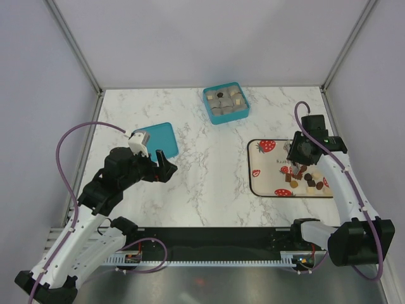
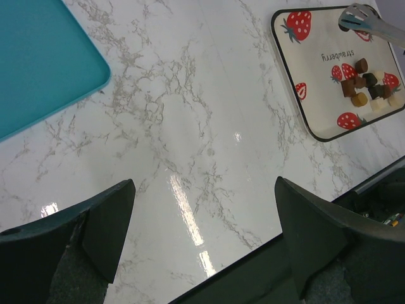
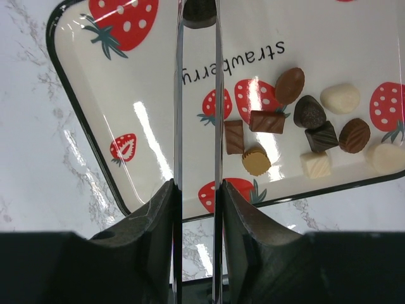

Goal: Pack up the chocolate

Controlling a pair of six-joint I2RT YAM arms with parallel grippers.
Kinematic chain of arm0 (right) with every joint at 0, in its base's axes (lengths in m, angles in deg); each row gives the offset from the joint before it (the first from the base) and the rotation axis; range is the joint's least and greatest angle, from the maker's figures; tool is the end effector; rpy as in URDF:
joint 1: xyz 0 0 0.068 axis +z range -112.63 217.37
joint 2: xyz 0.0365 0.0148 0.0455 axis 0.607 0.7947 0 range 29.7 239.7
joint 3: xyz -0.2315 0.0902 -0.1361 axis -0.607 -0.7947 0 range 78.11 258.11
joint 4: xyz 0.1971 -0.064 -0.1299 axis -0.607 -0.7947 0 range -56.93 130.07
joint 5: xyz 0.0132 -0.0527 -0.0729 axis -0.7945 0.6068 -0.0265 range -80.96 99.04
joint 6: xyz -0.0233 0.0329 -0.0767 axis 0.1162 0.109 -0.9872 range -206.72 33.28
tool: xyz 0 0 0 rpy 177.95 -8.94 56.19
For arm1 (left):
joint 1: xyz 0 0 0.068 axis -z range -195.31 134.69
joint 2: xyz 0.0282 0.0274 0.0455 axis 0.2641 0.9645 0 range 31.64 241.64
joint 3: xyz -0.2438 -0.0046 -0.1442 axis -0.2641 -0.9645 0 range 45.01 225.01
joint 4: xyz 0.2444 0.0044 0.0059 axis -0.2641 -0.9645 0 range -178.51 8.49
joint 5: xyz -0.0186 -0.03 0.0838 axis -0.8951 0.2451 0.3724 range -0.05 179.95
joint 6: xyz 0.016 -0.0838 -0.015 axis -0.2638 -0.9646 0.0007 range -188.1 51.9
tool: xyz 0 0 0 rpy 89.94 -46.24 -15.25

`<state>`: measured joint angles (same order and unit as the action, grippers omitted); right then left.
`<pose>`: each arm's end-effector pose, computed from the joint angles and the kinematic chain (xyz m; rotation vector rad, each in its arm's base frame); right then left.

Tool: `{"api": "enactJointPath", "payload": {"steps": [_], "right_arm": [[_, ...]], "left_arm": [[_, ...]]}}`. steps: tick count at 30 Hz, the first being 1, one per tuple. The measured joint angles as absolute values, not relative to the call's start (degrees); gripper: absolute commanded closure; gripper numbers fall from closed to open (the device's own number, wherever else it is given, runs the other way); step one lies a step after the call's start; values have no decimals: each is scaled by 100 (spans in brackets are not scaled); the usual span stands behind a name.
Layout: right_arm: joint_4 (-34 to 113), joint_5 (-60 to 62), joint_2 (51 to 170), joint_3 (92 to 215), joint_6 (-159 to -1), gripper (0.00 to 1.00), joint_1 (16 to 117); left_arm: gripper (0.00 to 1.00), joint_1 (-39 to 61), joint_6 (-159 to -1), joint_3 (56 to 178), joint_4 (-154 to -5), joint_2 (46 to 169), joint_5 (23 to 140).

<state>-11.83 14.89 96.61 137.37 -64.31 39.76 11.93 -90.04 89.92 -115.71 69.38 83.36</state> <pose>0.2215 0.0014 0.2661 0.4878 2.5555 0.0221 0.1328 -0.0783 0.3013 0.1714 2.0960 -0.6457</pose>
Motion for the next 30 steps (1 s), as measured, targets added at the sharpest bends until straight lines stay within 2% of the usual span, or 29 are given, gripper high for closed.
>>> {"api": "enactJointPath", "payload": {"steps": [6, 12, 19, 30], "right_arm": [[-1213, 1369, 9748, 14192, -6420, 63, 4068], [-1143, 1404, 10474, 15239, -6289, 63, 4689], [-829, 1662, 12135, 16963, -6136, 64, 5769], [-341, 2094, 14411, 19007, -6227, 63, 6413]], "left_arm": [[1, 1193, -9006, 8992, -11571, 6938, 8339], [1, 1193, -9006, 8992, -11571, 6935, 8339], [1, 1193, -9006, 8992, -11571, 6938, 8343], [1, 1193, -9006, 8992, -11568, 6938, 8343]]}}
